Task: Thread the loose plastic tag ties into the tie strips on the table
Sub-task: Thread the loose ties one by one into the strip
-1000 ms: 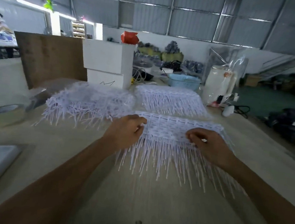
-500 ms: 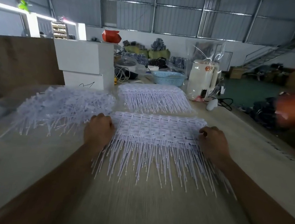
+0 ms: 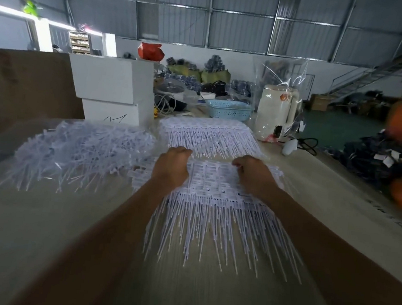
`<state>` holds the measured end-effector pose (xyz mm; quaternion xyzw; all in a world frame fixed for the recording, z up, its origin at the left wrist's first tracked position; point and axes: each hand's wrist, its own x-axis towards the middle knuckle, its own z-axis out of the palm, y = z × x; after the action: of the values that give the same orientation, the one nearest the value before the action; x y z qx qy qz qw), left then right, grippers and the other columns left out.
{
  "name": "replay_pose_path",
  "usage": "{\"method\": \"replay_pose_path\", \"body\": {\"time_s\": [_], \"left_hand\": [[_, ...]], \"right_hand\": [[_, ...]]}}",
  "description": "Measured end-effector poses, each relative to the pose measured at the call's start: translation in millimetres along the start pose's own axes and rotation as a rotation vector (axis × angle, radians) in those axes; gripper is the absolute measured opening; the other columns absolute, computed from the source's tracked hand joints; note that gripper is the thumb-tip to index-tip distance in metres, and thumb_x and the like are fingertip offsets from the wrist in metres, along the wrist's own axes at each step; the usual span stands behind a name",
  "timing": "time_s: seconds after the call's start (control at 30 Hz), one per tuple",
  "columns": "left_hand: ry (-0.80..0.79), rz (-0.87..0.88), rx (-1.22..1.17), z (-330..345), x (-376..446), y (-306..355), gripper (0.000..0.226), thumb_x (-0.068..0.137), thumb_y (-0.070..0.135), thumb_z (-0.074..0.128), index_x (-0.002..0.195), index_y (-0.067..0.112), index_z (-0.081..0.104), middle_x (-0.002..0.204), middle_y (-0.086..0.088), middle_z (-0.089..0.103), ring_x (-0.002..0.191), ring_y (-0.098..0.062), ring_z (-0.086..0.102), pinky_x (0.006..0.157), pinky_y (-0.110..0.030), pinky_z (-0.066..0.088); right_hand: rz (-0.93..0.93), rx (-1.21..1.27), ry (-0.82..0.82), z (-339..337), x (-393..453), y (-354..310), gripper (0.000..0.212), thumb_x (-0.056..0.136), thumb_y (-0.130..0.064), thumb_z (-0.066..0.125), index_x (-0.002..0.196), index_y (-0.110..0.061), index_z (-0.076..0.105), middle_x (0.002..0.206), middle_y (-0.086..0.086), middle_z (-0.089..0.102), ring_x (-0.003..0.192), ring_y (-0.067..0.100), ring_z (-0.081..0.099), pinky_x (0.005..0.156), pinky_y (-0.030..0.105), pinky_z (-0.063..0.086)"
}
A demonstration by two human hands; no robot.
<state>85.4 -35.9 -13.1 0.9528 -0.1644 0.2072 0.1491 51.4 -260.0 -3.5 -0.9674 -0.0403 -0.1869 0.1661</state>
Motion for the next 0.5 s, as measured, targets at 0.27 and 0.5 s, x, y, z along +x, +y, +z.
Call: {"method": "replay_pose_path", "body": {"time_s": [0.27,0.5], "left_hand": [[-0.097,-0.082,0.127,6.6,19.8,-1.8,0.025,0.090,0.005,0.058,0.110,0.016,0.069,0.111,-0.010,0.069,0.100,-0.030,0.067,0.091,-0.041,0.055],[0.087,0.045,0.018,-25.4,20.1,-2.7,0.022,0.096,0.014,0.060,0.117,0.020,0.067,0.114,-0.007,0.067,0.101,-0.026,0.063,0.084,-0.038,0.052]], "right_hand": [[-0.004,-0.301,-0.129,21.0,25.7,4.2,0.048,0.096,-0.002,0.050,0.140,-0.019,0.054,0.140,0.007,0.052,0.131,0.026,0.045,0.108,0.043,0.039],[-0.046,-0.280,-0.002,-2.2,30.2,2.3,0.031,0.095,-0.007,0.052,0.122,-0.020,0.062,0.123,0.004,0.062,0.114,0.025,0.056,0.099,0.043,0.046]]}}
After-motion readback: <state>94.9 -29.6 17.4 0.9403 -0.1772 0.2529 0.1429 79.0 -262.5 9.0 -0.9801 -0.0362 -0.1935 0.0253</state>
